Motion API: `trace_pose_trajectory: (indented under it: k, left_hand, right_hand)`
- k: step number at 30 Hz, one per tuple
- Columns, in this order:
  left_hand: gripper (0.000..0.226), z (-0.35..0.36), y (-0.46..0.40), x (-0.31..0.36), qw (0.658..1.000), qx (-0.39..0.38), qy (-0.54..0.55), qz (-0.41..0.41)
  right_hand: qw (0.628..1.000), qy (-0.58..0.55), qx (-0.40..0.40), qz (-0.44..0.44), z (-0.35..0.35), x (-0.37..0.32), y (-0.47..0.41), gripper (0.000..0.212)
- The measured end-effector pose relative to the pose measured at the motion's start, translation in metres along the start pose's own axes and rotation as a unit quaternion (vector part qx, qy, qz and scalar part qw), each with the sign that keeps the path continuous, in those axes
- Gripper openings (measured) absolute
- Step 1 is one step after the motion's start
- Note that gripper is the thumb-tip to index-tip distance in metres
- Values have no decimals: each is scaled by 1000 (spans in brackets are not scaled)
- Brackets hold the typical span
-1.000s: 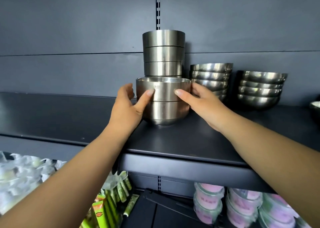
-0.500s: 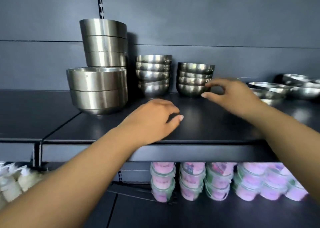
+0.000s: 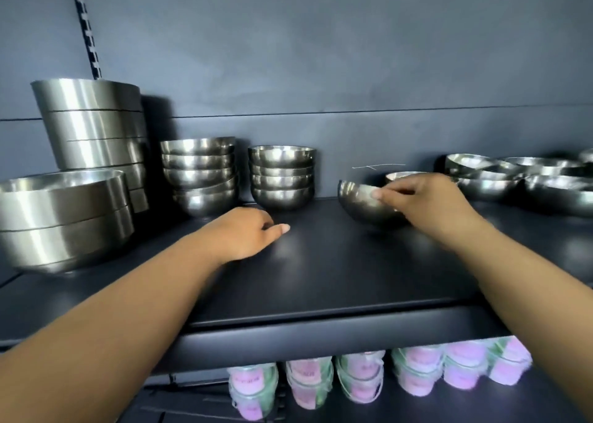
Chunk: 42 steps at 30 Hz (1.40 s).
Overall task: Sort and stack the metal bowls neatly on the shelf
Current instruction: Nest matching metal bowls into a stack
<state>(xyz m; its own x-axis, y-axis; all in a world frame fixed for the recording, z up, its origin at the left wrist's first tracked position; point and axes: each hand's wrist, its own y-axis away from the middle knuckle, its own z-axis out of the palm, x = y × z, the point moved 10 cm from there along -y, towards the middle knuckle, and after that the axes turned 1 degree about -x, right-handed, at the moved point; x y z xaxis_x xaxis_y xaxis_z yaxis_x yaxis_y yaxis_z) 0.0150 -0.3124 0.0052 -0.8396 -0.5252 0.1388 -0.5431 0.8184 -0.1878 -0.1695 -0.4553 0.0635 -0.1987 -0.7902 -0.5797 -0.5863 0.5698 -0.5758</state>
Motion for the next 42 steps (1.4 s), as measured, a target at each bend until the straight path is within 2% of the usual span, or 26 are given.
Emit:
trace_pose_trajectory:
  k: [3, 5, 10, 13, 16, 23, 26, 29, 31, 33, 35, 38, 41, 42]
  left_hand:
    - [40, 8, 0, -15, 999, -7, 47, -21]
    - [37, 8, 2, -18, 998, 8, 52, -14]
    - [22, -3, 1, -20, 991, 70, 115, 14]
    - [9, -15, 2, -39, 985, 100, 140, -15]
    - [13, -24, 5, -54, 976, 129, 169, -40]
    - [18, -28, -3, -55, 971, 148, 184, -30]
    - [18, -27, -5, -50, 971, 140, 195, -16]
    - [21, -23, -3, -46, 973, 124, 196, -8]
    - [24, -21, 0, -42, 974, 112, 196, -3]
    - [28, -17, 3, -34, 976, 99, 195, 6]
    - [35, -12, 5, -22, 977, 89, 193, 25]
    - [29, -10, -7, 6, 983, 65, 166, 37]
    - [20, -9, -38, 48, 987, 36, 145, 54]
    - [20, -6, -49, 62, 988, 30, 140, 59]
  right_hand:
    - [993, -86, 82, 7, -18, -3, -27, 20]
    - [984, -141, 106, 7, -19, -13, -51, 21]
    - [966, -243, 88, -26, 16, -59, -105, 21]
    - [963, -258, 71, -27, 44, -72, -126, 20]
    - [958, -279, 63, -10, 66, -69, -138, 19]
    - [984, -158, 20, -82, 99, -75, -140, 18]
    - [982, -160, 5, -96, 104, -75, -137, 17]
    - [978, -195, 18, -74, 98, -64, -134, 31]
    - [982, -173, 27, -67, 85, -52, -132, 37]
    - [991, -121, 10, -57, 70, -30, -130, 36]
    - [998, -23, -47, -35, 56, 5, -125, 36]
    - [987, 130, -96, 7, 28, 63, -106, 39]
    - [984, 126, -110, 54, 8, 104, -88, 41]
    - [984, 115, -123, 66, 8, 112, -84, 35]
